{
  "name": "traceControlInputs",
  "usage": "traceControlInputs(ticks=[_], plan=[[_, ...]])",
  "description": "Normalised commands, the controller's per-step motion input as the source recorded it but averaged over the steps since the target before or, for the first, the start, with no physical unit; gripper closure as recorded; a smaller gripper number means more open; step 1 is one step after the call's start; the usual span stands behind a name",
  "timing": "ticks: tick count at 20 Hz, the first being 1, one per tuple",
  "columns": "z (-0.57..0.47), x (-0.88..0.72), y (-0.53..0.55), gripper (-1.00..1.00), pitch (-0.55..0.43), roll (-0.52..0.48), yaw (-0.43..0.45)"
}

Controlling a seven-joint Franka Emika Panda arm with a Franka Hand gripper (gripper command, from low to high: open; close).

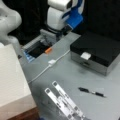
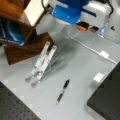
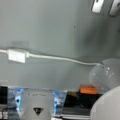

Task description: Turn off the lamps. Pick up the book. Place the book on the shelf position.

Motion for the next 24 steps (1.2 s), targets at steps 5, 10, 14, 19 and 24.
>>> traceControlInputs(ticks=[5,10,14,19,24], plan=[[-0.32,-0.19,0.07,-1.00,-0.307,0.177,-0.116],[-0.39,-0.25,0.03,-1.00,-0.296,0.169,-0.123],[-0.32,-0.28,0.00,-1.00,-0.276,0.142,-0.142],[-0.21,-0.28,-0.02,-1.00,-0.244,0.132,-0.150],[-0.14,-0.24,-0.05,-1.00,-0.190,0.098,-0.145]])
